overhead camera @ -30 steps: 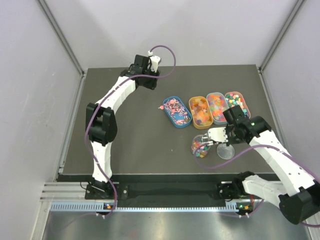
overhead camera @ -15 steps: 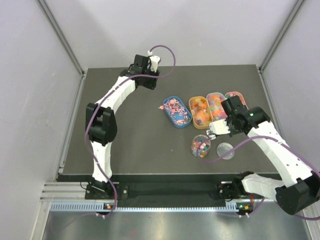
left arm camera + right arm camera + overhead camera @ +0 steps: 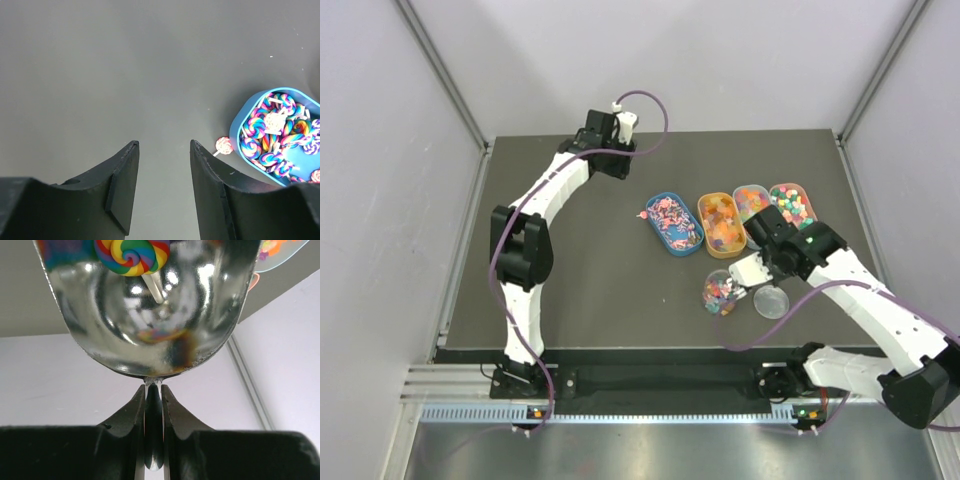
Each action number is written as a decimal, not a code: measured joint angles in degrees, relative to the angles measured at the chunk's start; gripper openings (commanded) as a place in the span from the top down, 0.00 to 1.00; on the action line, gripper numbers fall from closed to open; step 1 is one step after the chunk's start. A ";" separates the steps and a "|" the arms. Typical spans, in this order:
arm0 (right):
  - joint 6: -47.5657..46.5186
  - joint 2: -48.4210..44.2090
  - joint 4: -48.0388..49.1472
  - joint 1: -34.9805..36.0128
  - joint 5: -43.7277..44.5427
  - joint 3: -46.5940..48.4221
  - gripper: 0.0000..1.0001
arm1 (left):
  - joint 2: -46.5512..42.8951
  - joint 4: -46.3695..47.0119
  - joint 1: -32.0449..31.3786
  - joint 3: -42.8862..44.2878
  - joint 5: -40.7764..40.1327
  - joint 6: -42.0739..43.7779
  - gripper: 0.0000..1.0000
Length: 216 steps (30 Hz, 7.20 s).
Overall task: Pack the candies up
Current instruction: Place the fake candies in the packing bottle, then adjust the spatula, then scoop the fake candies from the storage box.
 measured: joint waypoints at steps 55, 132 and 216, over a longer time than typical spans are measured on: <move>42.14 22.16 -5.11 -3.19 -6.82 28.26 1.00 | -1.03 12.13 -7.10 3.58 45.97 -26.99 0.56; 46.10 36.11 -6.03 -9.99 11.23 28.96 1.00 | 36.81 24.94 -10.93 26.53 29.51 -19.50 0.46; 60.19 57.27 -7.72 -24.24 -19.41 34.84 1.00 | 40.89 53.48 -15.80 27.45 25.73 -28.37 0.47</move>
